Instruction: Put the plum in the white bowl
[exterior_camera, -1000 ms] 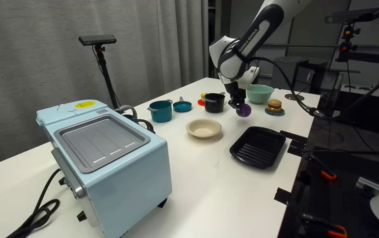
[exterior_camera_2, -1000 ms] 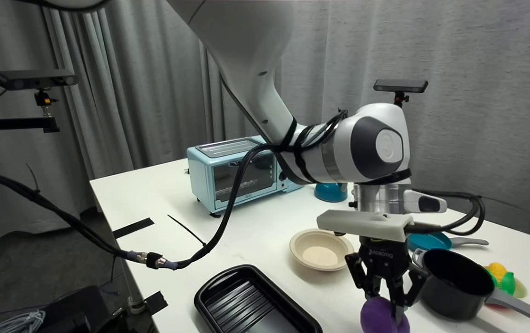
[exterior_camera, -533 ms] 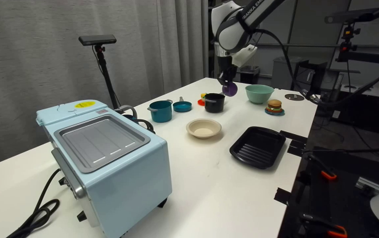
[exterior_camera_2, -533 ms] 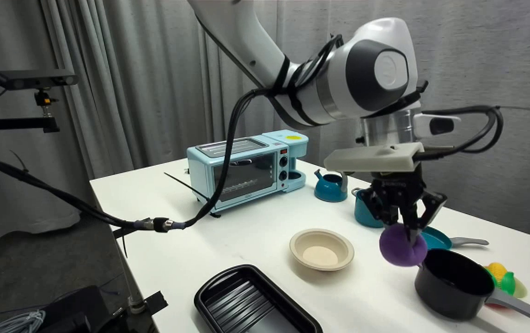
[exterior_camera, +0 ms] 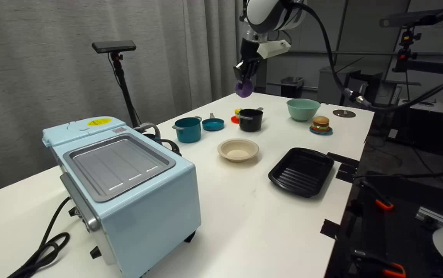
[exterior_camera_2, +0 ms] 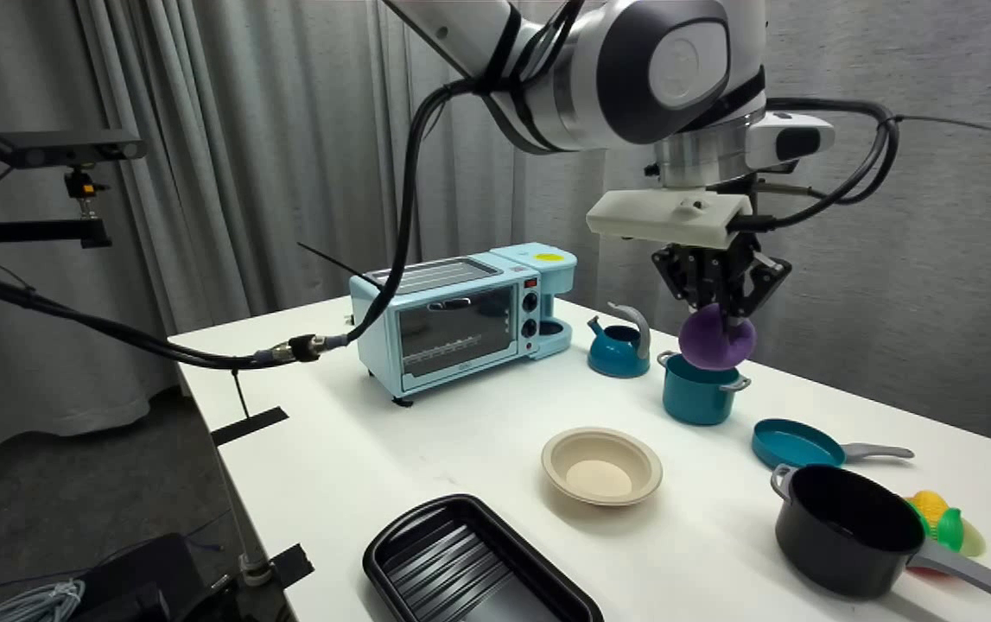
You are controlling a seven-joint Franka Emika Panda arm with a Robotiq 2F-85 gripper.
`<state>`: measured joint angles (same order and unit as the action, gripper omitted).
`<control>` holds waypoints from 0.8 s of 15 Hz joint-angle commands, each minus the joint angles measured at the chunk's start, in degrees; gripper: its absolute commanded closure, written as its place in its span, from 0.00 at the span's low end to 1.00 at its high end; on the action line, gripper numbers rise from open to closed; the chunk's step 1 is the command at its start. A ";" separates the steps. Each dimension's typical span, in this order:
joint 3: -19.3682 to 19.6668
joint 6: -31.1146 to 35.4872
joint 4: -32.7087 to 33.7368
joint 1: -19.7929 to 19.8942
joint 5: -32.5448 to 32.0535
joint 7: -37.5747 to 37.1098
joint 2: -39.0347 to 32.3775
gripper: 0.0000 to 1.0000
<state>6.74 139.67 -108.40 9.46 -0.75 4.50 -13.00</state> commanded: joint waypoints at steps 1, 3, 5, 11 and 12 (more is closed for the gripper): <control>-2.44 1.33 0.06 1.85 9.38 8.14 0.08 0.94; -3.19 0.43 0.13 2.46 13.68 12.37 -0.32 0.94; -3.59 -0.94 0.26 3.05 16.88 15.98 -0.77 0.94; -3.27 -7.13 1.44 4.66 19.30 21.43 -3.17 0.94; -3.22 -8.82 1.79 4.92 19.18 21.73 -3.51 0.94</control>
<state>4.18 135.13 -108.49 12.72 16.84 23.24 -15.30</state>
